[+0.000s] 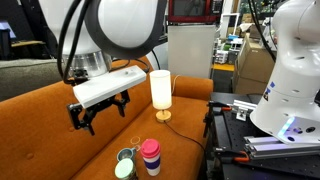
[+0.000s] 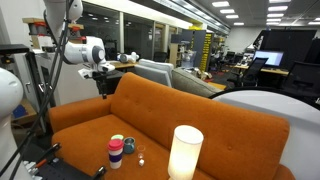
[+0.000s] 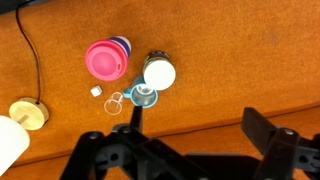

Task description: Take the top off the bottle and put it on the couch

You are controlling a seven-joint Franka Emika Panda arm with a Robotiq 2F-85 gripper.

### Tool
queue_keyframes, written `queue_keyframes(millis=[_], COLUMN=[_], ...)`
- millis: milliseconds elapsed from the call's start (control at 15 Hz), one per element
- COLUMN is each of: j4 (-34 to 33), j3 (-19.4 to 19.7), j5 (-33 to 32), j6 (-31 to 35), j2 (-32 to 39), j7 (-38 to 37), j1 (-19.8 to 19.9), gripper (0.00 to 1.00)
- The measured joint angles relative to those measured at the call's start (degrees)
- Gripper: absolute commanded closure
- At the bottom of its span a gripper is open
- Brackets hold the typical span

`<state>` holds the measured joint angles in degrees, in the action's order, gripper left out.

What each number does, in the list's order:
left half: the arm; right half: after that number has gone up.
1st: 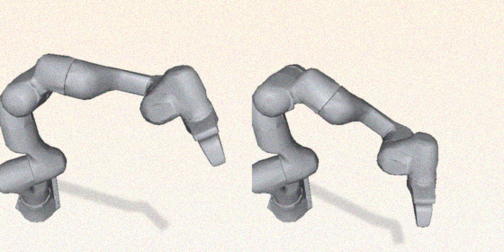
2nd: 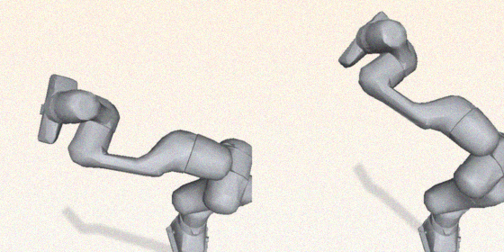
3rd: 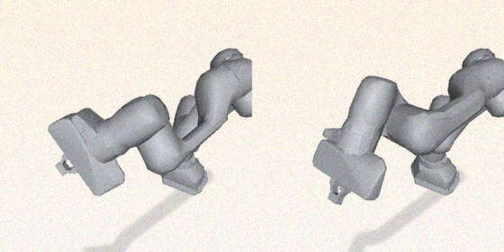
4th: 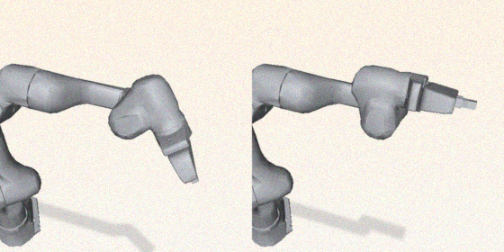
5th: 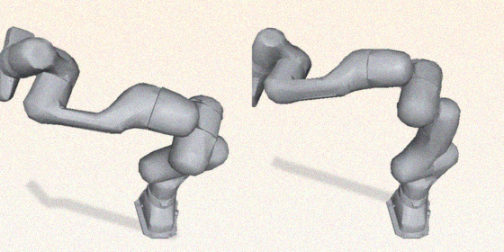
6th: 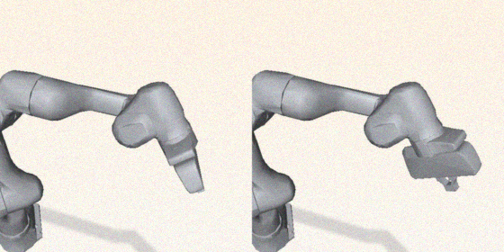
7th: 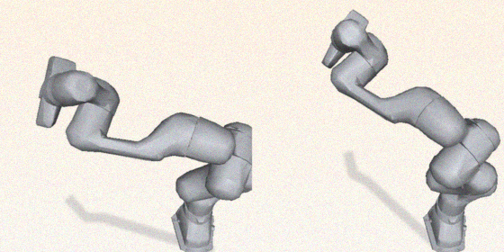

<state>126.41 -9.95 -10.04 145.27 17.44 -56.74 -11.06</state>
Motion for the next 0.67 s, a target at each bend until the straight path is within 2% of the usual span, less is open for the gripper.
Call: queue_keyframes(millis=[200, 333, 533, 667], j4=[0.0, 0.0, -1.4, -3.4], j3=[0.0, 0.1, 0.4, 1.4], j5=[0.0, 3.2, 10.1, 12.3], j6=[0.0, -0.1, 1.7, 5.3], j2=[0.0, 0.6, 5.5, 10.4], j7=[0.0, 0.7, 4.6, 6.2], j1=[0.0, -0.1, 0.0, -0.1], gripper=[0.0, 0.0, 0.0, 0.0])
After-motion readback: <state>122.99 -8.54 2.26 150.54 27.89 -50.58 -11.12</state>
